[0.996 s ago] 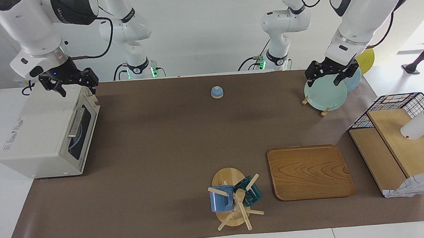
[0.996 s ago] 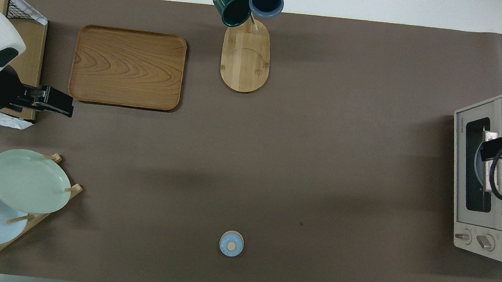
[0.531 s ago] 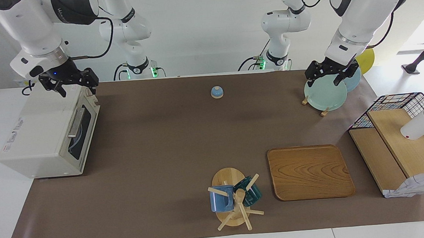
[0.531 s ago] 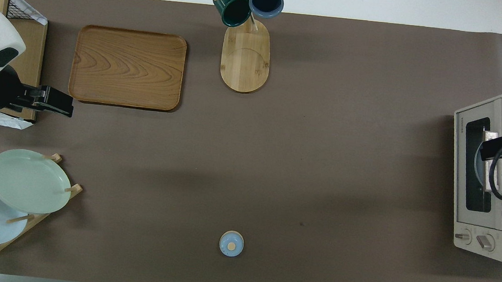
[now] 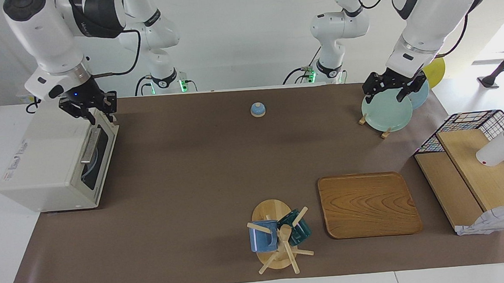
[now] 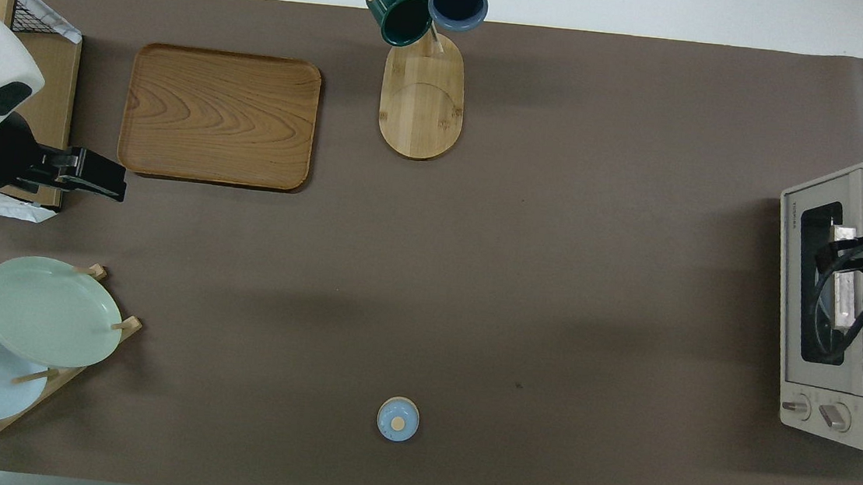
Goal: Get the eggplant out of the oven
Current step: 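Reach the right gripper into the open toaster oven toward the eggplant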
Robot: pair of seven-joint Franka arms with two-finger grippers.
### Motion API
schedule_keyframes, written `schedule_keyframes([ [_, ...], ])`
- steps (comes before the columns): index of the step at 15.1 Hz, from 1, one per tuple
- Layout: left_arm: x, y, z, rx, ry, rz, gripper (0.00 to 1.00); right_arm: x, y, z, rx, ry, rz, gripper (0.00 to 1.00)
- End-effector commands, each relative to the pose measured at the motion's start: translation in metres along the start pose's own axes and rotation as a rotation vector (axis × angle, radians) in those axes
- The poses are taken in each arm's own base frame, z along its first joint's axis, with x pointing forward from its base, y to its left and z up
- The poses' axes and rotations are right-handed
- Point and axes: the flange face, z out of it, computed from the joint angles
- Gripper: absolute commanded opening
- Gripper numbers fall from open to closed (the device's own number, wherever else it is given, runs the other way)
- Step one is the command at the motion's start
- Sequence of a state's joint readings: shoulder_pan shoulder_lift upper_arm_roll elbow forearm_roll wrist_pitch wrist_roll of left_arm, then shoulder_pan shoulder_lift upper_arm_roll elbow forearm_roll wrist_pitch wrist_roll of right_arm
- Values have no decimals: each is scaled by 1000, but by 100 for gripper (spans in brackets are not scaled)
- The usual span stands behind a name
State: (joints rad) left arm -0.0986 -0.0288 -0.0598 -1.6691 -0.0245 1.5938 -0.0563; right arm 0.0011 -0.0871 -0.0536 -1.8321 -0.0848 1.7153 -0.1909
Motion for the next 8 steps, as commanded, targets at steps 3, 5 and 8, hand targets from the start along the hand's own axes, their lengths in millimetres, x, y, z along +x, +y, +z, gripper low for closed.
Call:
schedule_keyframes([
  [3, -2, -3, -4, 11, 7, 3, 100, -17, 19, 50, -30, -6, 108, 0],
  [5, -2, -3, -4, 11, 7, 3, 100, -12, 25, 63, -75, -22, 118, 0],
  [8, -2, -3, -4, 11, 9, 3, 100, -8, 32, 76, -169, -54, 82, 0],
])
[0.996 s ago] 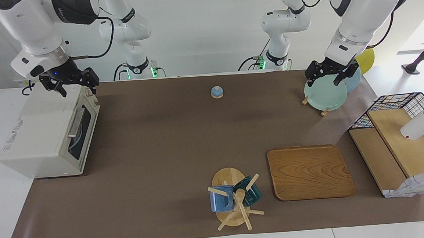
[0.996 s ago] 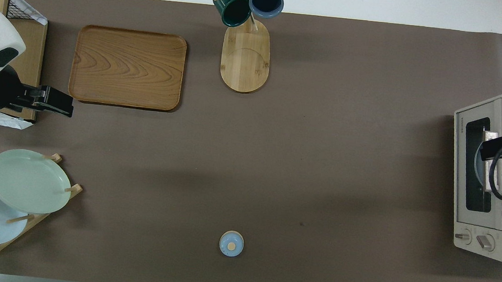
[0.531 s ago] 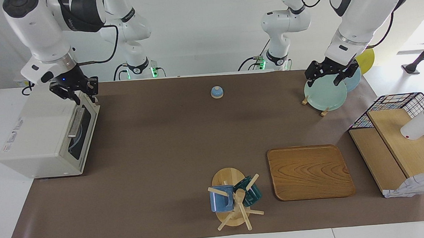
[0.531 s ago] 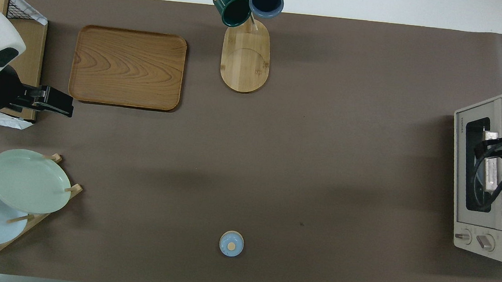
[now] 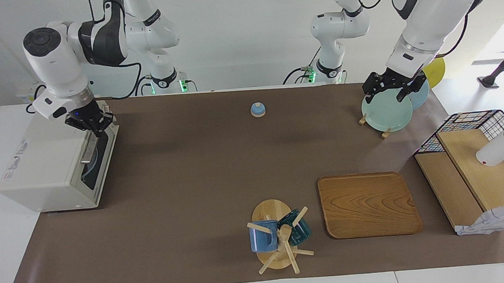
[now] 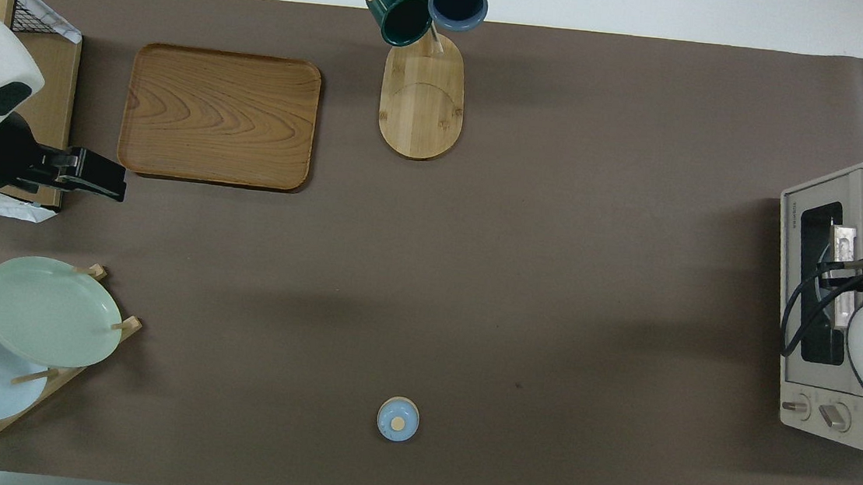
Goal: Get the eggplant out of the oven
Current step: 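Reach the right gripper into the open toaster oven toward the eggplant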
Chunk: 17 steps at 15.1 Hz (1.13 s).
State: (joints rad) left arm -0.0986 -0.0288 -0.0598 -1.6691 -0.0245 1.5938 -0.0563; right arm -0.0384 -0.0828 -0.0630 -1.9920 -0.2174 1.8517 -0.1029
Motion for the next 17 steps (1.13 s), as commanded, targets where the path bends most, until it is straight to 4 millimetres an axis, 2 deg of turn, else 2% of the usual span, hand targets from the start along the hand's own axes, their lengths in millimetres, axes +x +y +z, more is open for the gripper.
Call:
schedule_keyframes([
  [1, -2, -3, -3, 11, 6, 3, 100, 4, 4, 11, -69, 1, -8, 0],
  [5, -2, -3, -4, 11, 7, 3, 100, 1, 10, 30, -83, -2, -19, 0],
  [9, -2, -3, -4, 11, 7, 3, 100, 2, 6, 38, -104, -9, -39, 0],
  [11, -2, -3, -4, 11, 7, 3, 100, 8, -9, 43, -92, 9, -47, 0],
  [13, -2, -3, -4, 11, 7, 3, 100, 15, -33, 49, -88, 30, -56, 0],
  [15, -2, -3, -3, 11, 6, 3, 100, 19, -51, 63, -53, 51, -47, 0],
  [17, -2, -3, -4, 11, 7, 3, 100, 22, -59, 79, -29, 58, -48, 0],
])
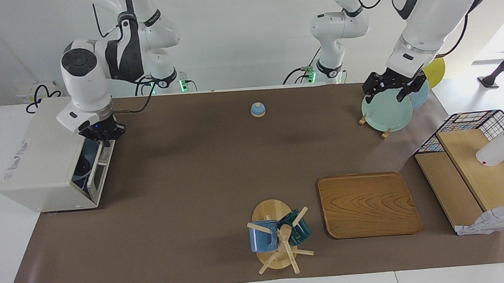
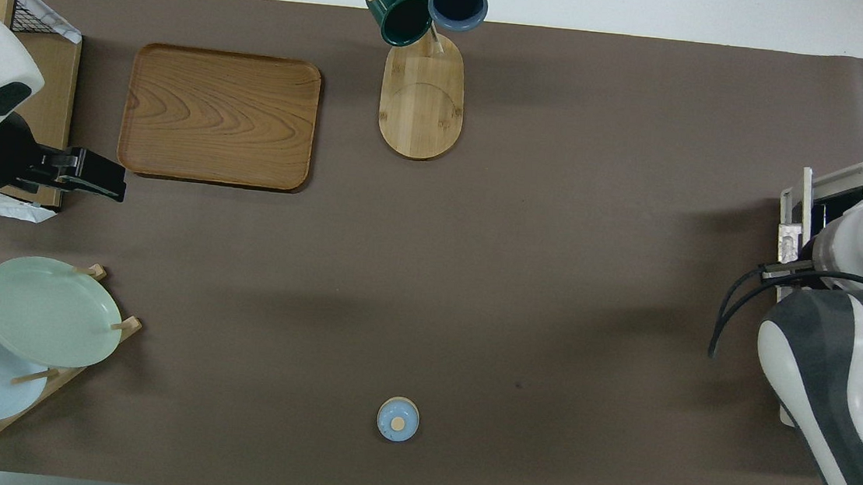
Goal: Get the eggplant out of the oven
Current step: 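Reach the right gripper into the open toaster oven toward the eggplant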
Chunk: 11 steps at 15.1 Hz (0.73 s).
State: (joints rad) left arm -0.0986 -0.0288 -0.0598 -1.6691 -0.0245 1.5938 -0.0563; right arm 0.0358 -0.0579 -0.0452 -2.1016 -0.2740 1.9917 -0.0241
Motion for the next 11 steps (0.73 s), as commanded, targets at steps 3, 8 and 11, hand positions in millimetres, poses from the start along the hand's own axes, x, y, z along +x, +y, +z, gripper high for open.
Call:
schedule_keyframes([
  [3, -2, -3, -3, 11, 6, 3, 100, 19, -11, 63, 69, 45, 31, 0],
  [8, -2, -3, -4, 11, 7, 3, 100, 20, -36, 91, 102, 74, 64, 0],
  [11, -2, -3, -4, 11, 7, 3, 100, 22, -45, 104, 136, 48, 101, 0],
])
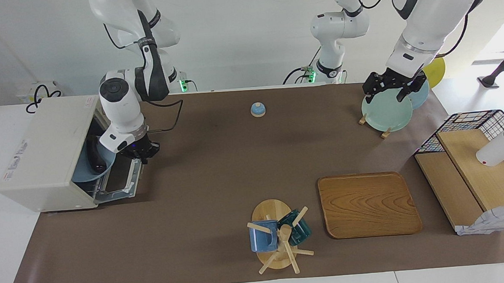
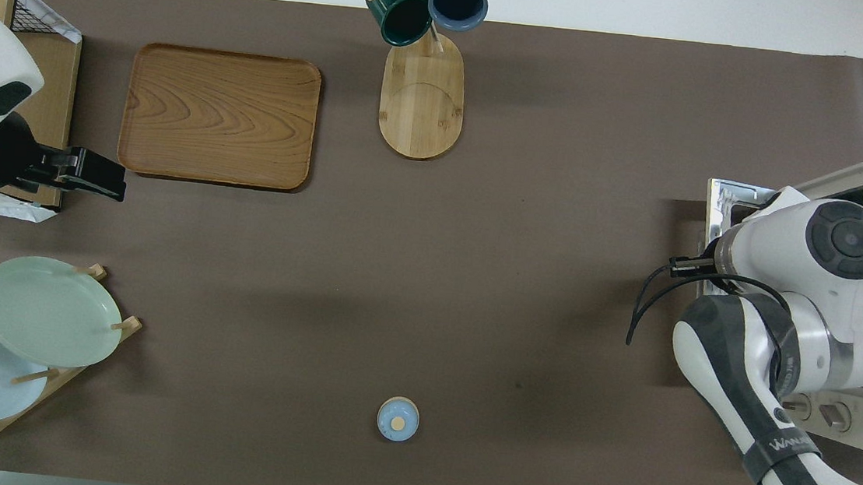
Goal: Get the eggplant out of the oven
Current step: 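Reach the right gripper into the open toaster oven toward the eggplant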
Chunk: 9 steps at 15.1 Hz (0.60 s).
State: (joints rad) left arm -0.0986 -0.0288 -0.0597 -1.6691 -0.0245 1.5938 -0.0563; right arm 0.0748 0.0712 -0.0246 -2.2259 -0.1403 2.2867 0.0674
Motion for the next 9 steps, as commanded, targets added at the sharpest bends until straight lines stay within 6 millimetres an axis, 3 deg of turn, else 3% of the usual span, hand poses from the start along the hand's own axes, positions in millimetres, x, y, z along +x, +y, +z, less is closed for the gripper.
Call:
schedule_keyframes([
  [1, -2, -3, -3, 11, 7, 3, 100, 4, 22, 17, 10, -2, 47, 0],
  [5, -2, -3, -4, 11, 7, 3, 100, 2, 19, 21, 15, -5, 61, 0],
  [9, -2, -3, -4, 11, 7, 3, 100, -5, 1, 29, 26, 6, 97, 0],
])
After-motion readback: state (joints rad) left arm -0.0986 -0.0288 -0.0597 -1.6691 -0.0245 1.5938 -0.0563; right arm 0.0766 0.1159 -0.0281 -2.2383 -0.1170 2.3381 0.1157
